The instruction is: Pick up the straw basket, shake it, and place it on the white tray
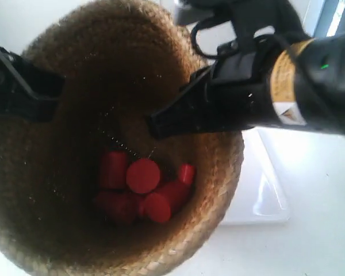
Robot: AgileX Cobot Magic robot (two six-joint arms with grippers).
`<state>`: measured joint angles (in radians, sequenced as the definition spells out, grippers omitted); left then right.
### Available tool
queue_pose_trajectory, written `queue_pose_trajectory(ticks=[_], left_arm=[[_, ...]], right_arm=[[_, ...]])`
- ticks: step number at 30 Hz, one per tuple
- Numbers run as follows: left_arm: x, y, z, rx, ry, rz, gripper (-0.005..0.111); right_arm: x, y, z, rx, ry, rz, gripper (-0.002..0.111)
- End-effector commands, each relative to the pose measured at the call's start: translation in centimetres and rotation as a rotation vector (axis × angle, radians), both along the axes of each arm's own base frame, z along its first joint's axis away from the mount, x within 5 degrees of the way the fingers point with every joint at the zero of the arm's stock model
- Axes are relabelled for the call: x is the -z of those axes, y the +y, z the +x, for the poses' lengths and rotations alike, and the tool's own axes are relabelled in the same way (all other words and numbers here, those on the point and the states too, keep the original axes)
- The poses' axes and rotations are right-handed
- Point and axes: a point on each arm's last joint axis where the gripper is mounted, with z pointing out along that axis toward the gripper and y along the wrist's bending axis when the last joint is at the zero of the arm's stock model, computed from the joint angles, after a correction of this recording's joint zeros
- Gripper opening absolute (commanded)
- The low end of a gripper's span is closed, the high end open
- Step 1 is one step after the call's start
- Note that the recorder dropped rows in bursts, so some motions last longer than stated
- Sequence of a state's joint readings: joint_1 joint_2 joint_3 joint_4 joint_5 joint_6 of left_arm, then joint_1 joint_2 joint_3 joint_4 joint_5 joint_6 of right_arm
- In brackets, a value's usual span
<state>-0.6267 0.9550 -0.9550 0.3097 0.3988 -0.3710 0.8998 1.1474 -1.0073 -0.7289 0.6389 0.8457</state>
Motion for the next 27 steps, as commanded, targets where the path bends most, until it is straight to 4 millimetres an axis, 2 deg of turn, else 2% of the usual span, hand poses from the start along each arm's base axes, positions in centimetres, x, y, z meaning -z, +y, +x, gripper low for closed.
queue_pose_trajectory(ticks=[1, 3, 4, 7, 10, 12, 27], left_arm=[[0.3, 0.0, 1.5, -0.035, -0.084, 0.017, 0.000], [1.2, 0.0, 2.3, -0.098, 0.013, -0.014, 0.000], [0.9, -0.1, 2.1, -0.097, 0.029, -0.032, 0.000], [-0.8, 0.0, 1.0, -0.052, -0.033, -0.078, 0.000], [-2.1, 0.4, 0.5, -0.042, -0.117, -0.101, 0.000], [-2.2, 0.4, 0.5, -0.042, -0.120, -0.105, 0.000], [-1.8, 0.3, 0.7, -0.050, -0.093, -0.088, 0.000]], right_arm=[[-0.9, 0.5, 0.5, -0.121, -0.187, 0.022, 0.000], [1.7, 0.3, 2.4, 0.025, -0.048, -0.056, 0.000], [2.0, -0.1, 2.4, 0.077, 0.007, -0.080, 0.000], [0.9, -0.1, 1.1, 0.019, 0.048, -0.025, 0.000], [-1.1, -0.4, 0.3, -0.055, -0.053, 0.057, 0.000], [-1.8, -0.7, 0.1, -0.069, -0.111, 0.058, 0.000], [-1.5, -0.7, 0.3, -0.060, -0.102, 0.038, 0.000]])
